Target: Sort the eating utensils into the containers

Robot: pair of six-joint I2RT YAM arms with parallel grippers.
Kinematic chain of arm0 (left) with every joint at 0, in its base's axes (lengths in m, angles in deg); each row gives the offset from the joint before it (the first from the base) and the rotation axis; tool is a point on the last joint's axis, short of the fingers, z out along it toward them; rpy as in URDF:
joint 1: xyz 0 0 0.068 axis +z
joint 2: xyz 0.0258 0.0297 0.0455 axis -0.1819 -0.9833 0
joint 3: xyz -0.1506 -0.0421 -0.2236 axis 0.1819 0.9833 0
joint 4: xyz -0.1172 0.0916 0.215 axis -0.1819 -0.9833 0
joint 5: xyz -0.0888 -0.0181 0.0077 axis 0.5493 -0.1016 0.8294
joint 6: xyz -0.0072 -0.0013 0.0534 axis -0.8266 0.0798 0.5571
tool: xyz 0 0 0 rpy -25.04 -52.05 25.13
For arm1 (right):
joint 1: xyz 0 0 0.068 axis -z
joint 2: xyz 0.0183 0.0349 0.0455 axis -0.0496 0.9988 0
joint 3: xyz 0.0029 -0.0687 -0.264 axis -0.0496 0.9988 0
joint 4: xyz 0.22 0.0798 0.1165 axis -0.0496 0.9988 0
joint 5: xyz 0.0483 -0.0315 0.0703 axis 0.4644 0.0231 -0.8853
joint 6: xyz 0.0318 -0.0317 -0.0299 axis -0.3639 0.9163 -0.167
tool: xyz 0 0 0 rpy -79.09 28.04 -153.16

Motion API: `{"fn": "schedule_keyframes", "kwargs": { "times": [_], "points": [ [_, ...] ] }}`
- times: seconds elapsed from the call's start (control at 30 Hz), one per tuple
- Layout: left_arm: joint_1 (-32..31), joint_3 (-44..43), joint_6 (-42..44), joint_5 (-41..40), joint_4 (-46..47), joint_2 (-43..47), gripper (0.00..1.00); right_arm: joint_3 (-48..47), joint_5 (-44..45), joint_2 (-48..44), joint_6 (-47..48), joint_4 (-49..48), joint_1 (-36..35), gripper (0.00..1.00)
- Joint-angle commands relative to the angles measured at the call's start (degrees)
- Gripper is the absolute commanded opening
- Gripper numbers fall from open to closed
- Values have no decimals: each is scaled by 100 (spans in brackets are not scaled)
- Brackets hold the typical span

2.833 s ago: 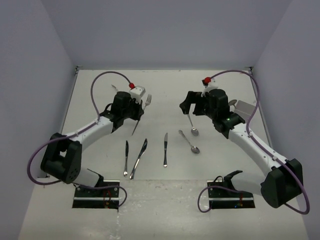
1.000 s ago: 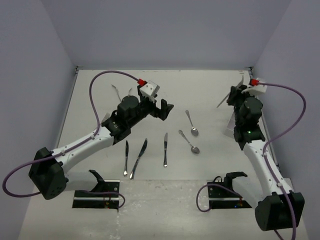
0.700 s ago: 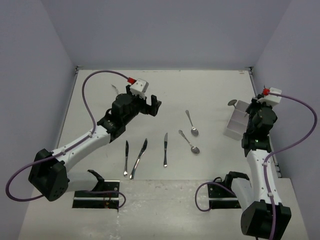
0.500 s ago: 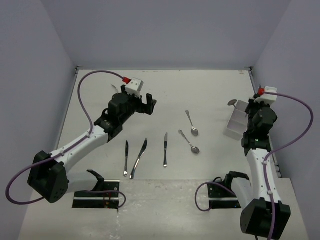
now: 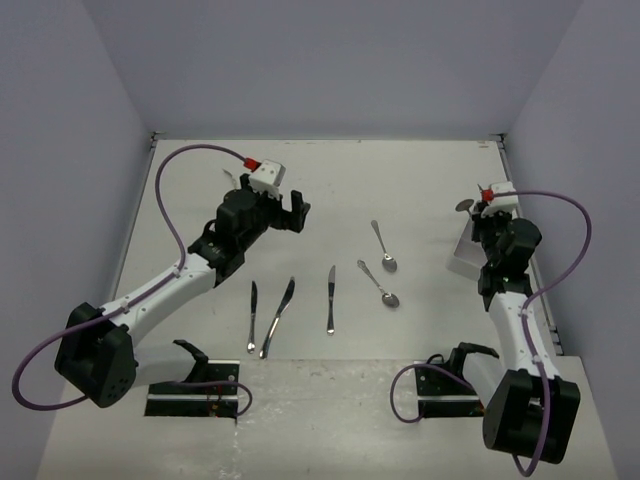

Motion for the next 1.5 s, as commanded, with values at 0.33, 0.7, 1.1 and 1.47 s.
{"fn": "schedule_keyframes", "kwargs": {
  "times": [0.33,0.7,1.1,1.47],
  "points": [
    [149,-46,298,-341,339,-5,100,-708,-320,87,234,1004,25,56],
    [149,-309,2069,1563,-186,-287,100,-1797,-276,-695,-1232,2286,25,99],
    [-519,-3988,7046,4474,-4676,-3603,100,-2923,-451,-212,-2455,4299,25,99],
    [-493,-4301,6874,4388,-4708,-3812,100,-3107,1007,540,-2122,5028,-2387,99]
  ]
}}
